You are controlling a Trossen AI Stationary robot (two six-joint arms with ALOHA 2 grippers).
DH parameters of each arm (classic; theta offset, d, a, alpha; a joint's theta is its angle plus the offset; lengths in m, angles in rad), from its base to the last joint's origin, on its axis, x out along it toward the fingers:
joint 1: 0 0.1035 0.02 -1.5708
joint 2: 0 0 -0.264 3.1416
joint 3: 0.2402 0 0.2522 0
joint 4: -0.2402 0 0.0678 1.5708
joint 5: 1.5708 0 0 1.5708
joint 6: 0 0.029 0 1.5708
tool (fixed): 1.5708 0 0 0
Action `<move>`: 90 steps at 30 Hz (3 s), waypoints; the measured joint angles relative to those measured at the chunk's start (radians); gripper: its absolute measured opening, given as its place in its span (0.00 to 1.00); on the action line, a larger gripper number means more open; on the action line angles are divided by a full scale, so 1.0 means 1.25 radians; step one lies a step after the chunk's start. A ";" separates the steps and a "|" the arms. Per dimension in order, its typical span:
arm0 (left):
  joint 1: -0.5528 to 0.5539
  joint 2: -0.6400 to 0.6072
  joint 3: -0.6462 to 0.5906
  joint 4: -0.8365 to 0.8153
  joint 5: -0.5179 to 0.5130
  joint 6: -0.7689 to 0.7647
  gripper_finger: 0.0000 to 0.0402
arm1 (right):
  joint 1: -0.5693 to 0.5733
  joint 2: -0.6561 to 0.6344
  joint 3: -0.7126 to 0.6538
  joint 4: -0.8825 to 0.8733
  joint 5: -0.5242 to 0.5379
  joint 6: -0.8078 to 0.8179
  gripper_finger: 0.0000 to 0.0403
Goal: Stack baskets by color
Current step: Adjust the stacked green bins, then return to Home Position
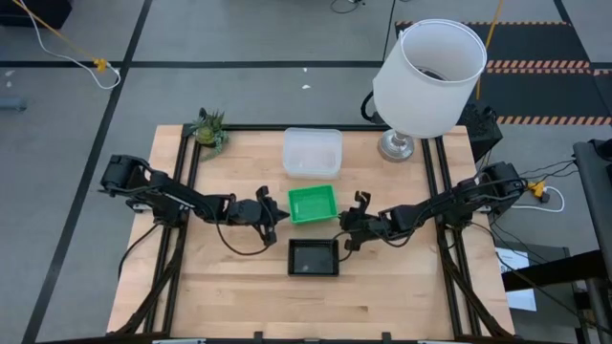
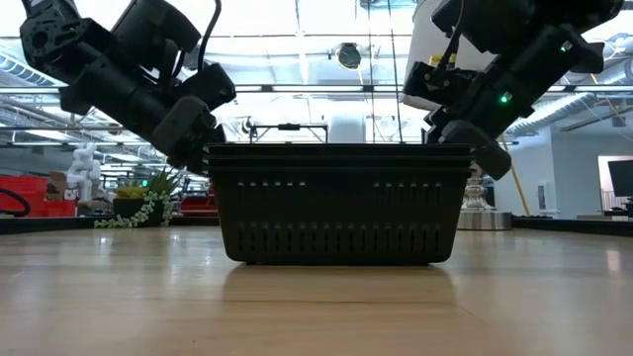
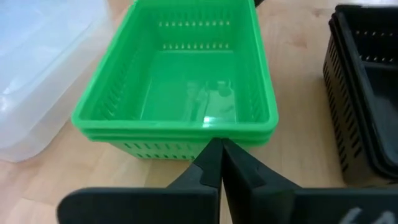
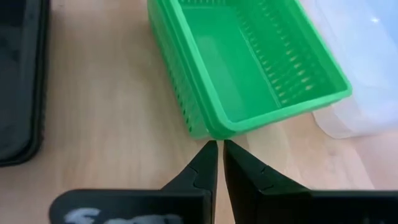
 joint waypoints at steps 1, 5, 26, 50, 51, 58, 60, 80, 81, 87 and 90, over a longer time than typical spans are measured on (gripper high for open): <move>0.000 0.000 0.000 -0.004 0.000 -0.002 0.03 | 0.000 0.000 0.000 0.001 0.008 0.000 0.05; 0.000 0.000 0.000 -0.007 0.000 -0.006 0.05 | -0.007 0.000 0.000 0.001 0.012 0.001 0.05; -0.003 -0.163 0.000 -0.231 -0.013 -0.070 0.05 | 0.002 -0.008 0.000 0.033 -0.077 -0.013 0.05; -0.173 -0.497 0.000 -0.263 -0.128 0.092 0.05 | 0.138 -0.485 -0.135 0.036 -0.113 -0.082 0.05; -0.175 -0.500 0.000 -0.272 -0.128 0.093 0.05 | 0.138 -0.504 -0.151 0.036 -0.113 -0.079 0.05; -0.174 -0.497 0.000 -0.328 -0.142 0.085 0.05 | 0.138 -0.619 -0.260 0.095 -0.117 -0.132 0.05; -0.174 -0.497 0.000 -0.319 -0.148 0.098 0.05 | 0.136 -0.647 -0.289 0.123 -0.117 -0.169 0.05; -0.157 -0.499 -0.255 0.119 -0.148 0.166 0.05 | 0.046 -0.876 -0.487 0.249 -0.242 -0.263 0.05; -0.157 -0.499 -0.255 0.118 -0.148 0.177 0.05 | 0.044 -0.880 -0.492 0.249 -0.244 -0.263 0.05; -0.150 -0.496 -0.251 0.109 -0.149 0.168 0.05 | 0.041 -0.886 -0.511 0.252 -0.244 -0.264 0.05; -0.150 -0.495 -0.251 0.076 -0.135 0.163 0.05 | 0.041 -0.887 -0.523 0.256 -0.244 -0.256 0.05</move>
